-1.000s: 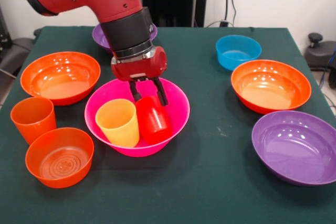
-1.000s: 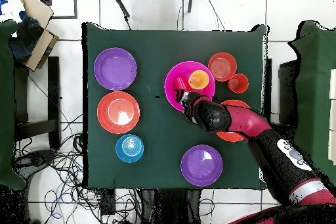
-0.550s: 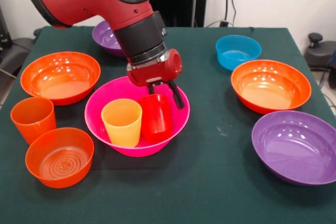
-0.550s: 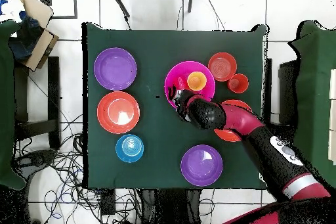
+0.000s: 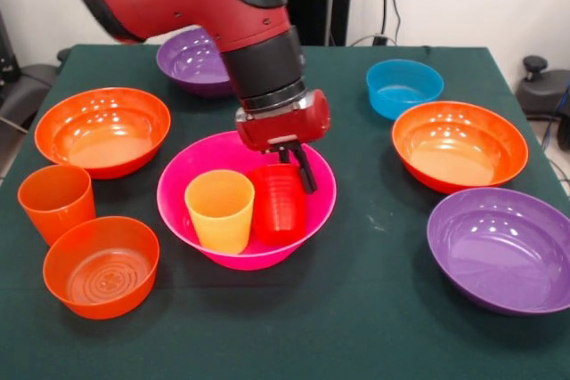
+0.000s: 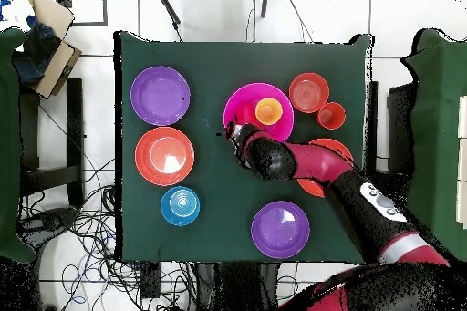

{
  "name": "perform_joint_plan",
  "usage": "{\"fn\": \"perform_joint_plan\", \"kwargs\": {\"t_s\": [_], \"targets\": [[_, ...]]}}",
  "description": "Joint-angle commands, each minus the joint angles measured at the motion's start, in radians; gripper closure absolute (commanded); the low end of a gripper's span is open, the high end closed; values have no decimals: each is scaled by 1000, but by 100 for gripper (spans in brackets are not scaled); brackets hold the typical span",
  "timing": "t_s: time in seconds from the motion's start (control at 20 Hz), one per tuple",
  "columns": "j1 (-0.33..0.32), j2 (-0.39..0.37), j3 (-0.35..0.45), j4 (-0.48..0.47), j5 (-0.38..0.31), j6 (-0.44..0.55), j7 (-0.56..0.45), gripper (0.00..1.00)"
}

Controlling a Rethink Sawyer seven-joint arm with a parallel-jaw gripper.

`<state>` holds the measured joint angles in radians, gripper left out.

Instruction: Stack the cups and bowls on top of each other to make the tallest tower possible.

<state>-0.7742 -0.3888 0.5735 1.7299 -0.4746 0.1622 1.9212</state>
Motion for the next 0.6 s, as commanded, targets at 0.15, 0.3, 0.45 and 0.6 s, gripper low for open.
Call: {"fn": "perform_joint_plan", "kwargs": {"t_s": [0.15, 0.3, 0.45, 0.6], "targets": [[241, -169, -263, -124, 101, 211, 194, 100], [265, -182, -289, -180, 149, 399, 137, 100], [280, -176, -308, -235, 151, 482, 91, 100], [300, -168, -330, -273, 133, 511, 83, 100]]}}
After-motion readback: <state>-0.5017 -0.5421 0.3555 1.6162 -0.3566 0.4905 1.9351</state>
